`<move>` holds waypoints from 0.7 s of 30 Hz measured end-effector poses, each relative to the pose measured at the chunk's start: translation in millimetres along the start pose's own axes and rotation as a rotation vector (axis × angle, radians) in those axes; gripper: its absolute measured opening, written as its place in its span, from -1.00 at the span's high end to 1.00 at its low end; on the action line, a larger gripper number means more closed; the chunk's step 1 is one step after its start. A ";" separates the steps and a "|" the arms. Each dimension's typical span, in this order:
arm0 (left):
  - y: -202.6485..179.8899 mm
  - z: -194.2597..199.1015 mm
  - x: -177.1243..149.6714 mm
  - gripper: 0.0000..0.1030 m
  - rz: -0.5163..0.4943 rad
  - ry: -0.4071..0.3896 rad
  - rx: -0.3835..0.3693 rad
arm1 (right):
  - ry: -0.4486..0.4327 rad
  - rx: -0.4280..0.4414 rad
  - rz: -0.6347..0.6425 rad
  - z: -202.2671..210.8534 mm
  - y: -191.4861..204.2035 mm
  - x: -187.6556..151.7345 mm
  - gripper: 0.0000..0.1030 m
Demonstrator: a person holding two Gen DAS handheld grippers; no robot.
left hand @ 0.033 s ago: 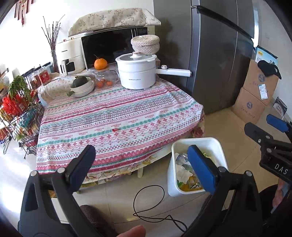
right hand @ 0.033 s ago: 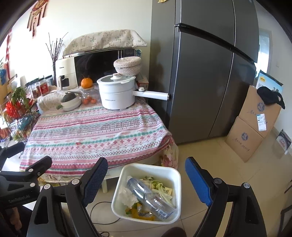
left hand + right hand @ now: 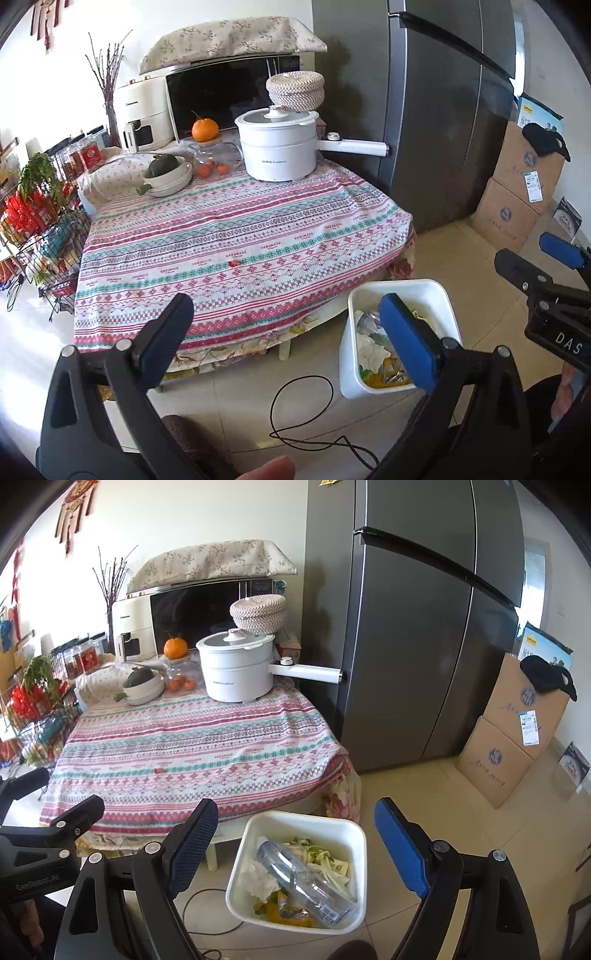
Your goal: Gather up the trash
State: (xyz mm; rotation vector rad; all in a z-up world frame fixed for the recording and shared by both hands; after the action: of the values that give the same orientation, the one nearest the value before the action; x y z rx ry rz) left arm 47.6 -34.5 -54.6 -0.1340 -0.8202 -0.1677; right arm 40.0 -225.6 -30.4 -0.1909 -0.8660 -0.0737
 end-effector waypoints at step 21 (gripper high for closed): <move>-0.2 1.4 3.2 -0.95 0.000 -0.010 -0.009 | -0.008 0.004 0.005 -6.2 4.7 2.9 -0.71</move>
State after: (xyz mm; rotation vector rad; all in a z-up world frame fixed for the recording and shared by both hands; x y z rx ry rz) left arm 48.8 -34.7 -51.3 -0.1434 -0.8294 -0.1707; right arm 47.2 -222.2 -32.8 -0.1896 -0.8736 -0.0669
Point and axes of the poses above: each gripper's, at about its wrist camera, not at the fingertips, and z roughly against the way its jaws point, y to its left, x to its top, the point moved 3 cm from there along -z, roughly the way its jaws point, and after that the axes turned 7 degrees about -x, right-handed, at the moved point
